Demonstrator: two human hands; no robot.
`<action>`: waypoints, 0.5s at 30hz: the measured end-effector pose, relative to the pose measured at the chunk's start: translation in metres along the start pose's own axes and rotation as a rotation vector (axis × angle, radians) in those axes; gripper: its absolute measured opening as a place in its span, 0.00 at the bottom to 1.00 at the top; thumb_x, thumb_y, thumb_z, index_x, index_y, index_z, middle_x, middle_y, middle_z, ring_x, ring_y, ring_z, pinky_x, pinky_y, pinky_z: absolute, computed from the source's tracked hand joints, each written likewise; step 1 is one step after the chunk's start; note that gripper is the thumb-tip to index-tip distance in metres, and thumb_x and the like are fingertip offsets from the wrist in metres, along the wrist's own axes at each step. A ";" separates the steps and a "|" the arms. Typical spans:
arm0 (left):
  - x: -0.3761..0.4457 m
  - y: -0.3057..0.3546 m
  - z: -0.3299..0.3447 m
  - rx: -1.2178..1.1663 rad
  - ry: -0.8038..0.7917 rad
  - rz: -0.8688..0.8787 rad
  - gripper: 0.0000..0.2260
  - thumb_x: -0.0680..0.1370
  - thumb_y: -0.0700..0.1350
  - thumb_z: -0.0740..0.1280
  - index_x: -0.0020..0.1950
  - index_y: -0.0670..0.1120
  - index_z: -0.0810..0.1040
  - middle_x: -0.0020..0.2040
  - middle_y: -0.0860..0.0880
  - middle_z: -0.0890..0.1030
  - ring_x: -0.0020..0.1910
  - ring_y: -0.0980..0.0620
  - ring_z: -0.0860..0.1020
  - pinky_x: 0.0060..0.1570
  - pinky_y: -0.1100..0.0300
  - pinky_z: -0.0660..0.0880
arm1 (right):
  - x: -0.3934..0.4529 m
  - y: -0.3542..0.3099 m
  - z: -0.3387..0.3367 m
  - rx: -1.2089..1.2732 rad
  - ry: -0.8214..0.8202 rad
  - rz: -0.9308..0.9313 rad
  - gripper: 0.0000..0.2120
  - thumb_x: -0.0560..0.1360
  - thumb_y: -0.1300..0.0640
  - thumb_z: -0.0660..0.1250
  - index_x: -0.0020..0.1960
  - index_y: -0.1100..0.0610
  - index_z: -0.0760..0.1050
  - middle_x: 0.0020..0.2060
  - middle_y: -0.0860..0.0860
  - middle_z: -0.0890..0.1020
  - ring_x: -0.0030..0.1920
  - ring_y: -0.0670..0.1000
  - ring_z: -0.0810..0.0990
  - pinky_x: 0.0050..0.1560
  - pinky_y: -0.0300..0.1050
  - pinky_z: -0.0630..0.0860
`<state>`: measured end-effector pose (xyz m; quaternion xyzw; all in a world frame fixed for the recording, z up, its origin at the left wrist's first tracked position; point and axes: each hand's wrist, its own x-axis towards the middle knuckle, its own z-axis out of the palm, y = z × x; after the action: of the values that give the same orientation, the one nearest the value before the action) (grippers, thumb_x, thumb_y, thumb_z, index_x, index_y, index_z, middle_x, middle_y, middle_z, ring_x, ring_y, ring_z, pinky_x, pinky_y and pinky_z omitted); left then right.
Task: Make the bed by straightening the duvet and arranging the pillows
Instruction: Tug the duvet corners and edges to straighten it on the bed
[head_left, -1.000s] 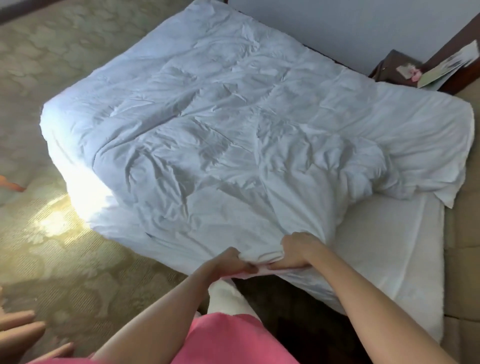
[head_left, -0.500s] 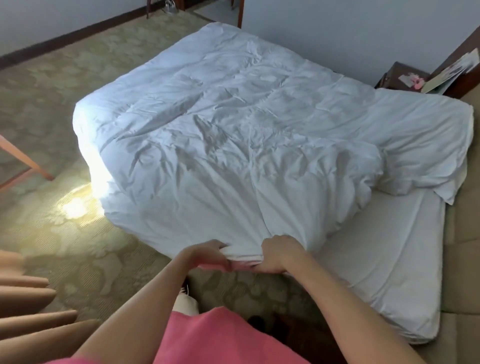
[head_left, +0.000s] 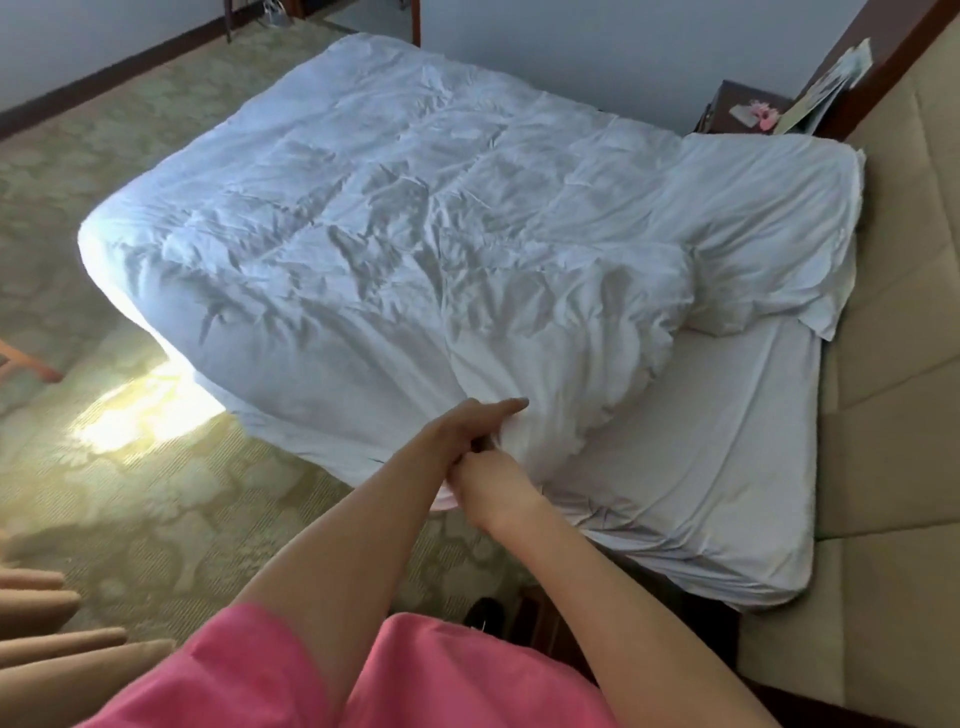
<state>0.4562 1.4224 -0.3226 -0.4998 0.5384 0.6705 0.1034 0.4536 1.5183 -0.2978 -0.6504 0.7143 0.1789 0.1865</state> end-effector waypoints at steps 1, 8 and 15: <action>0.002 0.000 0.002 -0.087 0.003 -0.002 0.26 0.74 0.52 0.74 0.64 0.37 0.74 0.52 0.44 0.80 0.46 0.47 0.79 0.45 0.56 0.78 | -0.001 -0.001 0.002 -0.011 0.010 -0.006 0.16 0.79 0.66 0.59 0.64 0.62 0.75 0.61 0.59 0.80 0.64 0.59 0.76 0.70 0.52 0.68; 0.011 0.015 0.001 -0.357 -0.096 -0.003 0.20 0.67 0.41 0.75 0.56 0.36 0.78 0.48 0.39 0.84 0.42 0.43 0.82 0.41 0.52 0.81 | -0.014 0.022 0.015 0.451 0.277 0.066 0.13 0.76 0.58 0.63 0.59 0.55 0.78 0.55 0.54 0.81 0.59 0.55 0.77 0.59 0.52 0.75; -0.019 0.013 -0.012 -0.064 -0.159 0.297 0.13 0.75 0.43 0.70 0.58 0.41 0.75 0.49 0.43 0.83 0.49 0.47 0.83 0.50 0.50 0.81 | -0.035 0.066 -0.008 1.342 0.648 0.800 0.24 0.77 0.41 0.64 0.68 0.52 0.71 0.59 0.47 0.78 0.57 0.47 0.77 0.55 0.44 0.74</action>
<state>0.4631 1.4154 -0.2987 -0.3631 0.5749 0.7327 0.0294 0.3909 1.5506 -0.2728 -0.1191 0.8637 -0.4258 0.2417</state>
